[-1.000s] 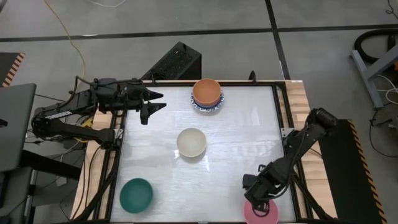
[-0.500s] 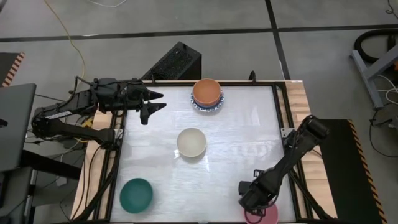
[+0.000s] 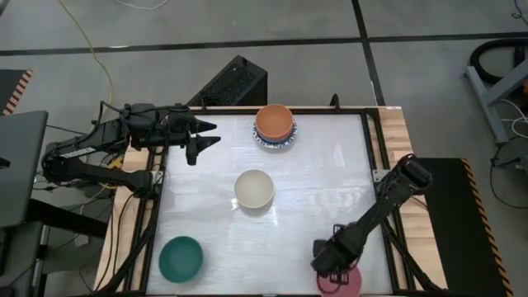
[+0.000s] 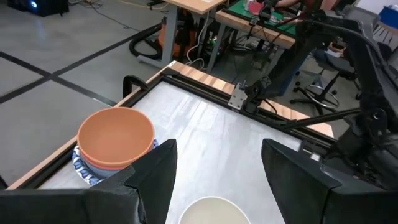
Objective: Nest bowls inside each other
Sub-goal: Stack the pink bowl on top of the light orange bowl
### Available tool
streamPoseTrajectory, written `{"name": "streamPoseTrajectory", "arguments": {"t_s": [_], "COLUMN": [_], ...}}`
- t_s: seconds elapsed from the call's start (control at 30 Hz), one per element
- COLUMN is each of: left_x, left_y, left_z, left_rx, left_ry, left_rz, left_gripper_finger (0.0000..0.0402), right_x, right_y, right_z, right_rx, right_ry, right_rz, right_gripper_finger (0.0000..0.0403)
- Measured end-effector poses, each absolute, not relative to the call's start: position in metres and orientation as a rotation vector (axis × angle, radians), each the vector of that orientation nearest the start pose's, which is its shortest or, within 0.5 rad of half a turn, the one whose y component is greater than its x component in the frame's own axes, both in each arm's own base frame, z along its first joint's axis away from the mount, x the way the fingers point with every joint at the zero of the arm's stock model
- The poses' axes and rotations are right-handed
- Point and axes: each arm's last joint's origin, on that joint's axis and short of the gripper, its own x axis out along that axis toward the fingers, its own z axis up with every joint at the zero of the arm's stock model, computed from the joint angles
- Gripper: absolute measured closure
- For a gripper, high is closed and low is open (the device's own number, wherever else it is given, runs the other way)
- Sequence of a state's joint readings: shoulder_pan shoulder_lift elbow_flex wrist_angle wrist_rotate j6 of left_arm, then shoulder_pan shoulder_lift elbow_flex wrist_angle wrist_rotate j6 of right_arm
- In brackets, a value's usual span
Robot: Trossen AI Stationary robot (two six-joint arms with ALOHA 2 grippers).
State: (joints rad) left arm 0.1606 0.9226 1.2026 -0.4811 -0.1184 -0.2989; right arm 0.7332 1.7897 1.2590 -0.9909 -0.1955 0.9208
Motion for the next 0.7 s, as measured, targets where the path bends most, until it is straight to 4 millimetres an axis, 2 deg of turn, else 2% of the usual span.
{"name": "streamPoseTrajectory", "arguments": {"t_s": [0.17, 0.3, 0.43, 0.53, 0.7], "left_x": [0.171, 0.17, 0.169, 0.169, 0.168], "left_y": [0.031, 0.032, 0.034, 0.035, 0.035], "left_z": [0.42, 0.417, 0.414, 0.414, 0.414], "left_rx": [-0.3, -0.297, -0.306, -0.314, -0.316], "left_ry": [0.163, 0.182, 0.2, 0.199, 0.198], "left_rz": [0.308, 0.339, 0.42, 0.451, 0.454], "left_gripper_finger": [0.0177, 0.0177, 0.0177, 0.0177, 0.0177], "right_x": [0.241, 0.241, 0.238, 0.238, 0.234], "right_y": [0.185, 0.142, 0.088, 0.046, -0.02], "right_z": [0.2, 0.215, 0.232, 0.247, 0.269], "right_rx": [0.35, 0.426, 0.532, 0.666, 0.929], "right_ry": [1.648, 1.58, 1.502, 1.388, 1.166], "right_rz": [-0.083, -0.15, -0.315, -0.486, -0.674], "right_gripper_finger": [0.0396, 0.0398, 0.0398, 0.0398, 0.0398]}}
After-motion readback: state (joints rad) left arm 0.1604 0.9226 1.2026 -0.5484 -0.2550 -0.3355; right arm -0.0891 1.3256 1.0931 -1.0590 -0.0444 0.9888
